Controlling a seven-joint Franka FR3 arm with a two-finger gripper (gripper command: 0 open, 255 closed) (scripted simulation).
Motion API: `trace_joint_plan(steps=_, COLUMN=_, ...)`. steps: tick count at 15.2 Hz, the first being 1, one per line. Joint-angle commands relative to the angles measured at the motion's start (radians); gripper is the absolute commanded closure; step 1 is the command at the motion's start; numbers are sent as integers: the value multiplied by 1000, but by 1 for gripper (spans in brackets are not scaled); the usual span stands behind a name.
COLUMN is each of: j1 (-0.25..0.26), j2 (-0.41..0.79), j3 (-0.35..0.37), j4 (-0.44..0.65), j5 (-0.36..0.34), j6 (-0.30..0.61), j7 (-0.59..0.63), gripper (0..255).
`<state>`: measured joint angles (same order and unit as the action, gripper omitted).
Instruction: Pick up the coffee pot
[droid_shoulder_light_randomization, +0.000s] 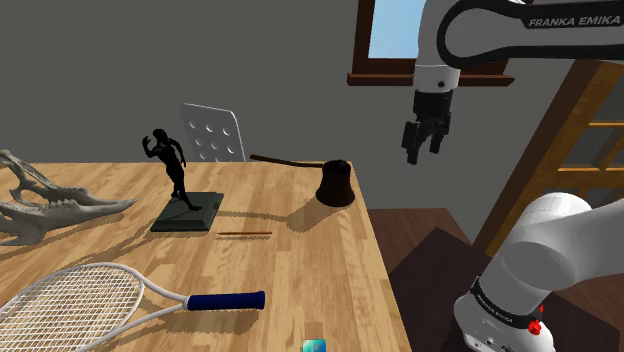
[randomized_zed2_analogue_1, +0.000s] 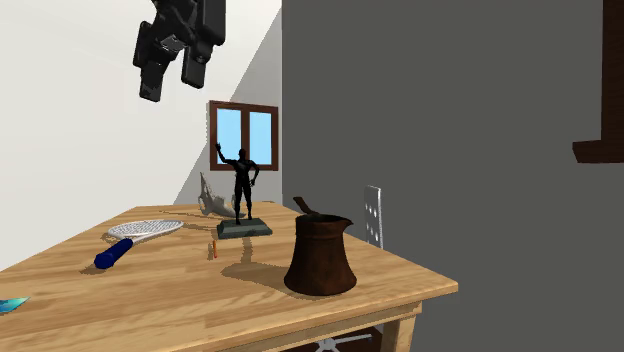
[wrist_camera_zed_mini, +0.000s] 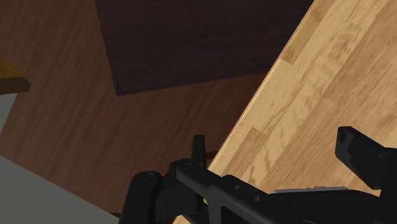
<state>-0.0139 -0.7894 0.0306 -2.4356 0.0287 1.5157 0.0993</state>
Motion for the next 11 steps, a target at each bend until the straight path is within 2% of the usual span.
trace_joint_plan(steps=1, j1=0, j2=0, j3=0, j4=0, j5=0, j6=0, j7=0, gripper=0)
trace_joint_plan(steps=11, j1=39, j2=368, j3=-88, j4=119, j5=-31, j6=263, j7=-254, gripper=0)
